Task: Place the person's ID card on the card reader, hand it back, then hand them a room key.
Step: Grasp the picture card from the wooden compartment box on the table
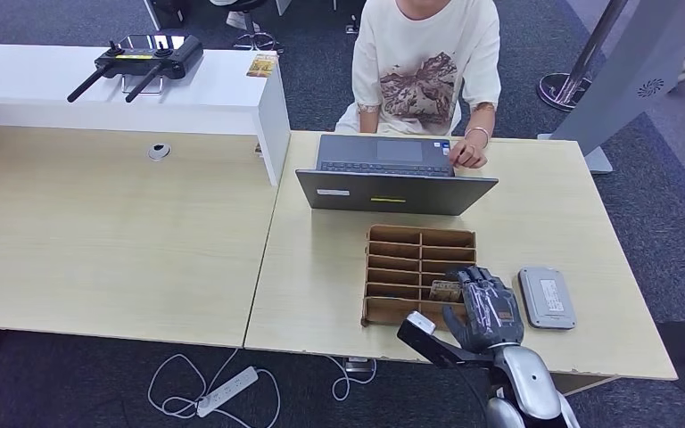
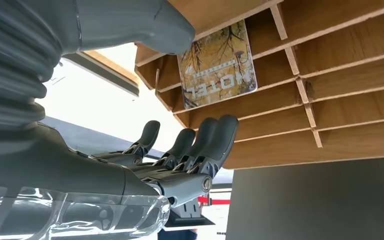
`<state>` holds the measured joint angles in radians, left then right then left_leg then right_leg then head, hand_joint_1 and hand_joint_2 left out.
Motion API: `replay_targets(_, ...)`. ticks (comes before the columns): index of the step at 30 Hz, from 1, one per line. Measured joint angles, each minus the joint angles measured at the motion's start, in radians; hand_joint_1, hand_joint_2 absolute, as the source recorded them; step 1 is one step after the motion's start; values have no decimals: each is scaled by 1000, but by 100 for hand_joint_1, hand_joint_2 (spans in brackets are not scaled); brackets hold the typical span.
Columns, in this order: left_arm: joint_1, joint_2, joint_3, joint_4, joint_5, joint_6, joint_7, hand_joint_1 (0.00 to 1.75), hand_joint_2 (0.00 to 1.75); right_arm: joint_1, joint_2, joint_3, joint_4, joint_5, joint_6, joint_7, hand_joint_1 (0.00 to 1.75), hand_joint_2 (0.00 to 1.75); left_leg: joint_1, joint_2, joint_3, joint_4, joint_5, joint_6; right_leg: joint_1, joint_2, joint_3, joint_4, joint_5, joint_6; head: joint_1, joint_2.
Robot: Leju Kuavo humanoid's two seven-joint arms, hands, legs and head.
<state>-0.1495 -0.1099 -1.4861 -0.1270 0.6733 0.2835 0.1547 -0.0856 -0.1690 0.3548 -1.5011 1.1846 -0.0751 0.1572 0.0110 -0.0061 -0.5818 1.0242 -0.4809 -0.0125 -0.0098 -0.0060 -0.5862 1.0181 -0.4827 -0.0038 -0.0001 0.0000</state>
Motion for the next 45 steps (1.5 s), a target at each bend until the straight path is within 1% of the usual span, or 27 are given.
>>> replay_targets(3,0,0,-1,0,0,0,0,0,0,0,0,0,3,1,0,0,73,175,0,0,0,0,0,0,0,0,0,0,0,0,0,0)
replay_targets(11,-2,0,-15,0,-2,-1,0,0,0,-1,0,2,8,2,0,1,73,175,0,0,0,0,0,0,0,0,0,0,0,0,0,0)
replay_targets(18,-5,0,-18,0,-5,-1,0,0,0,-1,0,2,11,2,0,1,78,175,0,0,0,0,0,0,0,0,0,0,0,0,0,0)
replay_targets(22,-6,0,-18,0,-3,-1,0,0,0,-1,0,2,13,2,0,1,93,175,0,0,0,0,0,0,0,0,0,0,0,0,0,0)
replay_targets(24,-6,0,-18,0,-1,-1,0,0,0,-2,0,2,14,2,0,1,97,175,0,0,0,0,0,0,0,0,0,0,0,0,0,0)
replay_targets(26,-6,0,-18,0,0,-1,1,0,0,-5,0,2,14,2,0,1,98,175,0,0,0,0,0,0,0,0,0,0,0,0,0,0)
replay_targets(28,-7,0,-18,0,2,-1,2,0,0,-9,0,2,15,2,1,1,103,175,0,0,0,0,0,0,0,0,0,0,0,0,0,0)
replay_targets(33,-7,0,-18,0,8,0,2,0,0,-13,0,5,22,2,3,0,123,175,0,0,0,0,0,0,0,0,0,0,0,0,0,0)
replay_targets(45,-7,-3,-18,0,12,0,2,0,0,-15,1,6,29,2,3,-1,118,175,0,0,0,0,0,0,0,0,1,0,0,0,0,0)
